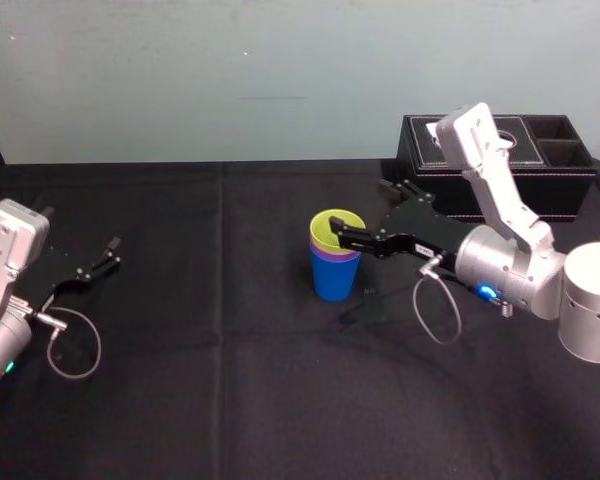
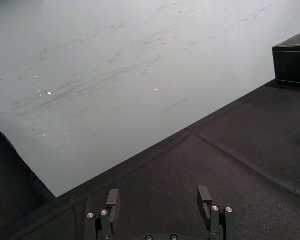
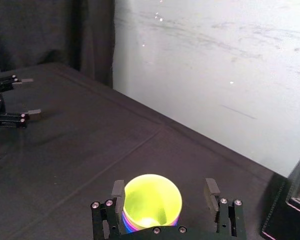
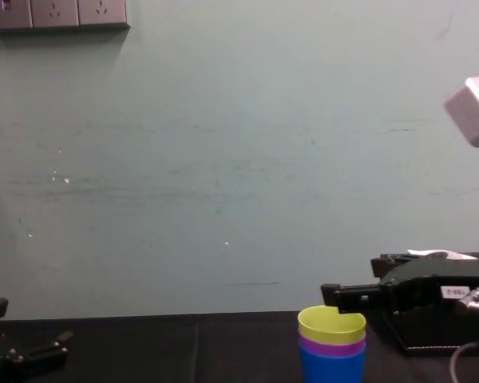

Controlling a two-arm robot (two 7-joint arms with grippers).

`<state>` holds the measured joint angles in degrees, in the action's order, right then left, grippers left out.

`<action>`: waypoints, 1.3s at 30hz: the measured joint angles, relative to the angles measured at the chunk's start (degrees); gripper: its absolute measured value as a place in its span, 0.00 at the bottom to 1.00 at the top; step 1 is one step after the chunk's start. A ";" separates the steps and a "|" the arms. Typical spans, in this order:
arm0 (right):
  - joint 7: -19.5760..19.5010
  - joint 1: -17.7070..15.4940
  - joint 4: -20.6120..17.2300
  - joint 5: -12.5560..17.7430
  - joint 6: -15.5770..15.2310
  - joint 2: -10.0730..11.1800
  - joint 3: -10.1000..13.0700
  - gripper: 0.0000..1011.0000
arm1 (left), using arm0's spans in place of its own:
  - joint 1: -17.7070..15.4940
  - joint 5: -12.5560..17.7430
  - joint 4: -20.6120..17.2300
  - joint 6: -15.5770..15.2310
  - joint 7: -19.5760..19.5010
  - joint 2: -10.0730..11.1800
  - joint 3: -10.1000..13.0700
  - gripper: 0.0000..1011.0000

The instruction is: Stack the three plastic cups sequentially using one hand.

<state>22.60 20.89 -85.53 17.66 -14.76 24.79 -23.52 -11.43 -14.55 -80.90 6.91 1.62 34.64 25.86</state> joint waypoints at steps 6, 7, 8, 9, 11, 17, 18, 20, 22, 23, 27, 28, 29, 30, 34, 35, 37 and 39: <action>-1.77 -3.75 -2.63 -0.22 2.69 1.46 2.88 0.99 | 0.00 0.00 0.00 0.00 0.00 0.00 0.00 1.00; -1.91 -4.09 -2.86 -0.27 2.97 1.60 3.19 0.99 | 0.00 0.00 0.00 0.00 0.00 0.00 0.00 1.00; -2.10 -4.57 -3.15 -0.34 3.28 1.79 3.59 0.99 | 0.00 0.00 0.00 0.00 0.00 0.00 0.00 1.00; -2.23 -5.00 -3.37 -0.39 3.59 1.97 3.97 0.99 | 0.00 0.00 0.00 0.00 0.00 0.00 0.00 1.00; -2.56 -6.21 -3.88 -0.49 4.55 2.49 5.07 0.99 | 0.00 0.00 0.00 0.00 0.00 0.00 0.00 1.00; -2.72 -9.21 -4.39 -0.45 6.24 3.63 7.70 0.99 | 0.00 0.00 0.00 0.00 0.00 0.00 0.00 1.00; -2.72 -9.56 -4.40 -0.42 6.42 3.74 7.99 0.99 | 0.00 0.00 0.00 0.00 0.00 0.00 0.00 1.00; -2.71 -10.45 -4.41 -0.32 6.83 4.01 8.76 0.99 | 0.00 0.00 0.00 0.00 0.00 0.00 0.00 1.00; -2.67 -11.28 -4.41 -0.17 7.24 4.24 9.48 0.99 | 0.00 0.00 0.00 0.00 0.00 0.00 0.00 1.00; -2.67 -11.57 -4.41 -0.15 7.38 4.31 9.71 0.99 | 0.00 0.00 0.00 0.00 0.00 0.00 0.00 1.00; -2.62 -12.80 -4.13 -0.09 8.01 4.56 10.62 0.99 | 0.00 0.00 0.00 0.00 0.00 0.00 0.00 1.00; -2.60 -13.05 -4.02 -0.06 8.12 4.61 10.82 0.99 | 0.00 0.00 0.00 0.00 0.00 0.00 0.00 1.00; -2.56 -13.28 -3.90 0.01 8.25 4.62 11.01 0.99 | 0.00 0.00 0.00 0.00 0.00 0.00 0.00 1.00; -2.44 -13.82 -3.62 0.17 8.48 4.63 11.38 0.99 | 0.00 0.00 0.00 0.00 0.00 0.00 0.00 1.00; -2.27 -15.07 -2.74 0.31 9.07 4.60 11.85 0.99 | 0.00 0.00 0.00 0.00 0.00 0.00 0.00 1.00; -2.24 -15.27 -2.58 0.31 9.19 4.59 11.91 0.99 | 0.00 0.00 0.00 0.00 0.00 0.00 0.00 1.00; -2.23 -15.24 -2.56 0.31 9.21 4.58 11.91 0.99 | 0.00 0.00 0.00 0.00 0.00 0.00 0.00 1.00; -2.22 -15.18 -2.58 0.31 9.20 4.57 11.89 0.99 | 0.00 0.00 0.00 0.00 0.00 0.00 0.00 1.00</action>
<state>20.38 5.71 -88.11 17.97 -5.55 29.35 -11.63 -11.44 -14.55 -80.90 6.91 1.62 34.65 25.86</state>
